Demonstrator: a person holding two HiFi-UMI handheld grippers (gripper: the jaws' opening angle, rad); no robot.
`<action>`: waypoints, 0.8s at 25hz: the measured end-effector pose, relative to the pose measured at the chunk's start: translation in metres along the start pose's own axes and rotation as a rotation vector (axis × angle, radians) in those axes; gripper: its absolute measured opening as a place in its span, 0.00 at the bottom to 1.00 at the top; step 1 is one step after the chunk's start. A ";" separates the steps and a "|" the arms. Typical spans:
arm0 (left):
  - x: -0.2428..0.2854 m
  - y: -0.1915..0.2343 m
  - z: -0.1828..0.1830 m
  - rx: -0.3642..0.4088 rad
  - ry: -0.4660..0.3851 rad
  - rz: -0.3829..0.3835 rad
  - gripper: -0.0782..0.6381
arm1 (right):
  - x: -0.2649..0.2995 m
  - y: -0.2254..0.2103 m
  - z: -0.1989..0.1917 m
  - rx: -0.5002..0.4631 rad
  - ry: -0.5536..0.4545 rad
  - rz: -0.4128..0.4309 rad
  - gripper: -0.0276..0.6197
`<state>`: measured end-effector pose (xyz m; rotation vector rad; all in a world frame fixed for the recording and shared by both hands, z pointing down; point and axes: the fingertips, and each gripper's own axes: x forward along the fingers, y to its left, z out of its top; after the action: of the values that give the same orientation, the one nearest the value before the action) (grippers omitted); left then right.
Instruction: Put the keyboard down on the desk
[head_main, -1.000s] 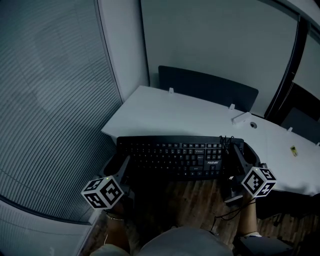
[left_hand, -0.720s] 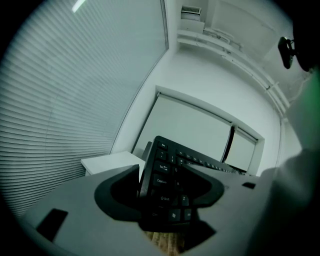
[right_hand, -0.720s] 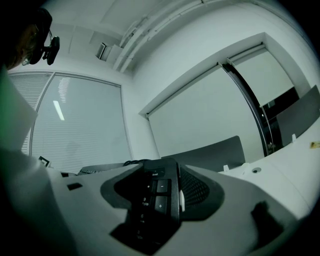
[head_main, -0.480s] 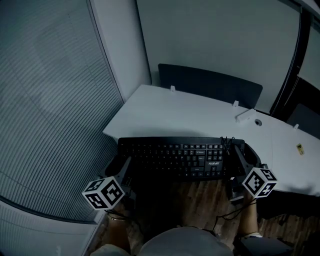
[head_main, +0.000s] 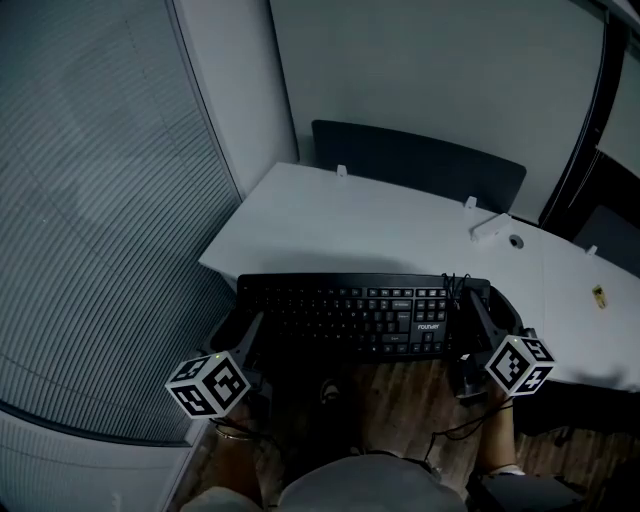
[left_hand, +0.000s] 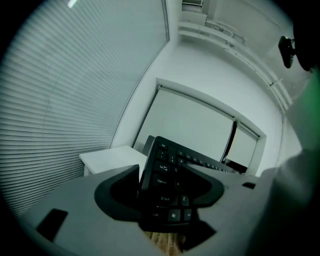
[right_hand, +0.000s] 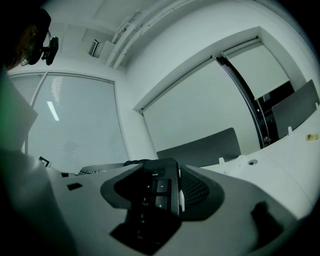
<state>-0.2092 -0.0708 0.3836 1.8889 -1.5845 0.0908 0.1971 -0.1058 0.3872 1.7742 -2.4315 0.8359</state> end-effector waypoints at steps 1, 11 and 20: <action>-0.001 0.000 0.001 -0.001 -0.002 -0.001 0.48 | -0.001 0.001 0.001 -0.003 -0.001 0.000 0.41; -0.002 0.000 -0.001 0.004 -0.042 -0.018 0.48 | -0.003 0.004 0.005 -0.030 -0.039 0.013 0.41; -0.002 0.001 -0.002 0.002 -0.068 -0.026 0.48 | -0.002 0.005 0.009 -0.045 -0.059 0.024 0.41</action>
<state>-0.2097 -0.0680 0.3848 1.9325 -1.6047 0.0166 0.1957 -0.1067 0.3772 1.7825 -2.4916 0.7343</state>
